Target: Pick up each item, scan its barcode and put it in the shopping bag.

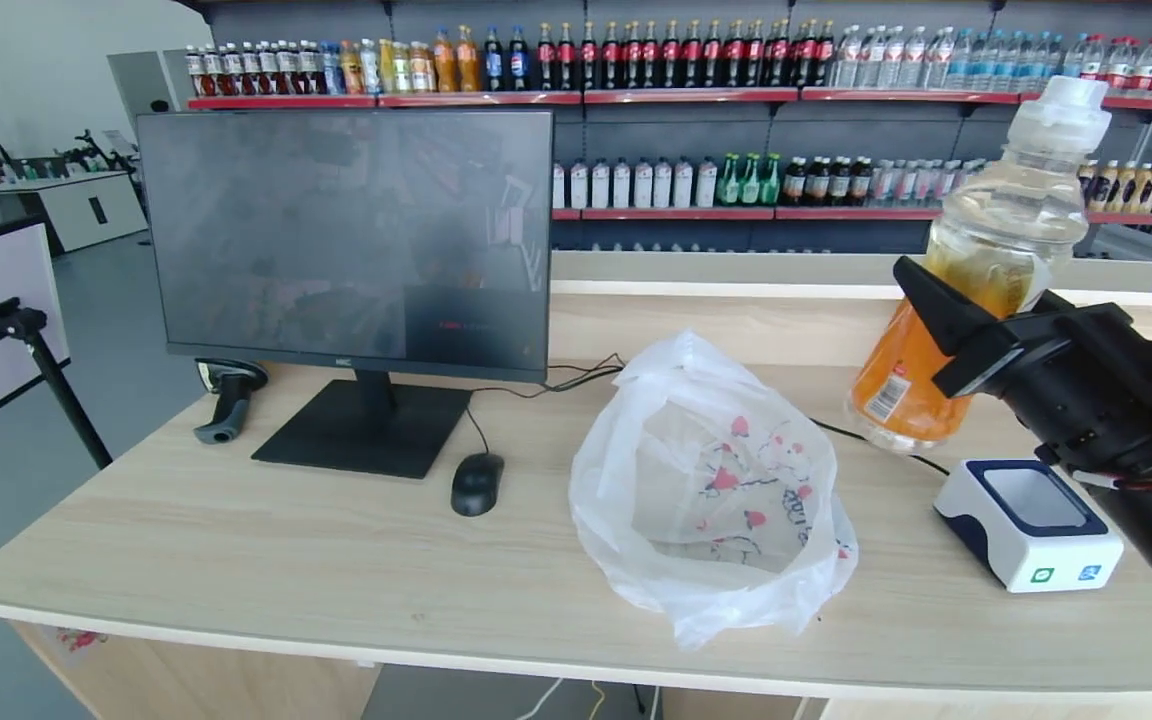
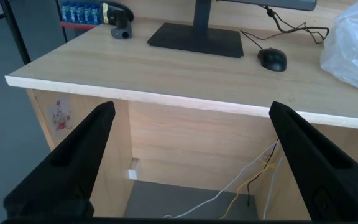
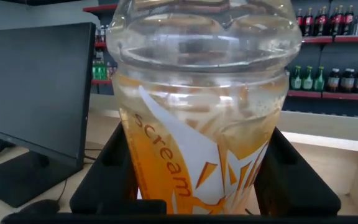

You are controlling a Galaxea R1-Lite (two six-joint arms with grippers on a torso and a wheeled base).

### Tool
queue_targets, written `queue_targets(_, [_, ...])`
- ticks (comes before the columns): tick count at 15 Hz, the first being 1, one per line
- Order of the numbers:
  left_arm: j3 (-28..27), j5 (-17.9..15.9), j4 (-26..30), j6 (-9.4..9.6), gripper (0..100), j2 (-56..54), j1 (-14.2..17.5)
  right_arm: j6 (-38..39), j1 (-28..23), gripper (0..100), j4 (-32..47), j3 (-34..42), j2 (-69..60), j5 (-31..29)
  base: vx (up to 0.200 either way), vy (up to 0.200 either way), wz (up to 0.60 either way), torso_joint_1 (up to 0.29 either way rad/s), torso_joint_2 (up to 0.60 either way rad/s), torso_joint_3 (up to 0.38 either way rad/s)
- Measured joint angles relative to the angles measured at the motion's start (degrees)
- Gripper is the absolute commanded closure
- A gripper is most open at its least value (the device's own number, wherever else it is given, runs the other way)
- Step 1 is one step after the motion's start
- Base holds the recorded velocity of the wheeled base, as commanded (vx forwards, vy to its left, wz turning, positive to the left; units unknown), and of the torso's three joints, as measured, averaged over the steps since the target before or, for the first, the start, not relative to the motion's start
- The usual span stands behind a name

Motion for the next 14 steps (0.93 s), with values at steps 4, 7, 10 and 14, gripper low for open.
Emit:
queue_targets(4, [0.0, 0.0, 0.0, -0.02, 0, 0.0, 0.0, -0.4, 0.6, 100, 0.0, -0.3, 0.1, -0.1, 0.000, 0.000, 0.00, 0.000, 0.00, 0.000])
queue_targets(7, [0.0, 0.0, 0.0, -0.13, 0, 0.0, 0.0, -0.4, 1.6, 100, -0.2, -3.3, 3.2, -0.1, 0.000, 0.000, 0.00, 0.000, 0.00, 0.000])
queue_targets(10, [0.0, 0.0, -0.1, -0.13, 0, 0.0, 0.0, -0.1, 3.8, 100, -0.1, -8.5, 9.1, 0.0, 0.000, 0.000, 0.00, 0.000, 0.00, 0.000])
queue_targets(14, [0.0, 0.0, -0.2, -0.13, 0, 0.0, 0.0, 0.3, 6.6, 100, 0.0, -16.3, 17.8, 0.2, 0.000, 0.000, 0.00, 0.000, 0.00, 0.000])
